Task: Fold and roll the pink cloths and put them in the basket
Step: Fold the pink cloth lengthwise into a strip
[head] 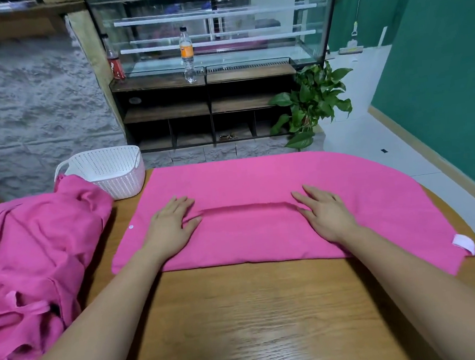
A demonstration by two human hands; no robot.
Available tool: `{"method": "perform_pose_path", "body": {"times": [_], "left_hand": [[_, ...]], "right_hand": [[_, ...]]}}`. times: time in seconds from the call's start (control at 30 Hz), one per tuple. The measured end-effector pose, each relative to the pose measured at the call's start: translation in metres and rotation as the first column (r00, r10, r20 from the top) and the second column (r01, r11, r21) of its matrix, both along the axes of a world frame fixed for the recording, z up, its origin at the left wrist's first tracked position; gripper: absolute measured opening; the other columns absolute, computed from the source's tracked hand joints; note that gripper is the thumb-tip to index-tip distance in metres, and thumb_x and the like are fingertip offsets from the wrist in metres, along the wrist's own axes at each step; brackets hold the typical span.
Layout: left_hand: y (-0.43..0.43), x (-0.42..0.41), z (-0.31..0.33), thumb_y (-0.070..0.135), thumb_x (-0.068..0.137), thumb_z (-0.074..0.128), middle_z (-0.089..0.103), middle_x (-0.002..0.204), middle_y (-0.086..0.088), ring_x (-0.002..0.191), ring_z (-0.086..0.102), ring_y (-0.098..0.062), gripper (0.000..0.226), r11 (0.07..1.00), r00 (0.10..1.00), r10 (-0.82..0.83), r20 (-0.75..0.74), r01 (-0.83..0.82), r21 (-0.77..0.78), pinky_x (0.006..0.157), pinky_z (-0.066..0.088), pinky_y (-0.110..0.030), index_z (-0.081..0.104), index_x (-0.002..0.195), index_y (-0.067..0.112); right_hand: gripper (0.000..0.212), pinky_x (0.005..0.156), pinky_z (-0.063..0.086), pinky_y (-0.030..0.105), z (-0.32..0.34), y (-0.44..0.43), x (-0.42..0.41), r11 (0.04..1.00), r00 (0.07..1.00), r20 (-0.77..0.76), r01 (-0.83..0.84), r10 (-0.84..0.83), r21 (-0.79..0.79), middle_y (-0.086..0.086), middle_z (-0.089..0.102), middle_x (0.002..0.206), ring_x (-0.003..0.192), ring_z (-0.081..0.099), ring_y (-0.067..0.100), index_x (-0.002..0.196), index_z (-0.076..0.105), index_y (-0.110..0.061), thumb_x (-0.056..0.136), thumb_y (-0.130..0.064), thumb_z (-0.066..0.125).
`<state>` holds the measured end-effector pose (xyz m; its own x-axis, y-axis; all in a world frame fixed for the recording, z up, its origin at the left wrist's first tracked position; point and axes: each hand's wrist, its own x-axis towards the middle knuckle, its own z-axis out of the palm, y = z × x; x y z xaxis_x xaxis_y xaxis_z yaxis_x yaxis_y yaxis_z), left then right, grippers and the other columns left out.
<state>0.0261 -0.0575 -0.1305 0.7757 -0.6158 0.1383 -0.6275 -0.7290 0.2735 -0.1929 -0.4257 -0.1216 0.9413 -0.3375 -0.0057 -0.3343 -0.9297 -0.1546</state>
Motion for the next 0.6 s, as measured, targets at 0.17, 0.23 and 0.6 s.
{"method": "perform_pose_path", "body": {"times": [0.17,0.23,0.6], "left_hand": [[0.003,-0.015,0.001,0.079,0.093,0.013,0.025,0.172,0.009,0.161,0.017,-0.015,0.085,0.997,0.999,-0.005,-0.04,0.008,0.08,0.129,0.019,-0.046,0.034,0.163,0.035],[0.007,-0.027,0.002,0.078,0.093,0.009,0.021,0.173,0.01,0.161,0.014,-0.014,0.086,0.996,0.999,-0.005,-0.041,0.009,0.093,0.13,0.018,-0.045,0.03,0.164,0.036],[0.07,-0.15,-0.005,0.066,0.101,0.009,0.008,0.173,0.019,0.161,0.006,-0.008,0.07,0.997,0.999,-0.038,-0.02,0.04,0.07,0.131,0.01,-0.038,0.023,0.164,0.043]], "right_hand": [[0.053,0.13,0.013,0.043,-0.008,0.005,-0.014,1.0,0.998,0.055,0.018,-0.019,0.022,-0.006,0.019,0.175,0.161,0.014,0.015,0.163,0.029,-0.044,0.111,-0.05,0.035],[0.053,0.13,0.013,0.041,-0.009,0.011,-0.027,1.0,0.998,0.068,0.017,-0.018,0.016,-0.007,0.018,0.175,0.161,0.014,0.014,0.163,0.029,-0.044,0.111,-0.047,0.038],[0.064,0.132,0.009,0.036,-0.011,0.072,-0.158,0.999,0.994,0.098,-0.042,0.041,0.003,-0.011,0.012,0.175,0.161,0.011,0.009,0.165,0.023,-0.044,0.101,-0.051,0.02]]}}
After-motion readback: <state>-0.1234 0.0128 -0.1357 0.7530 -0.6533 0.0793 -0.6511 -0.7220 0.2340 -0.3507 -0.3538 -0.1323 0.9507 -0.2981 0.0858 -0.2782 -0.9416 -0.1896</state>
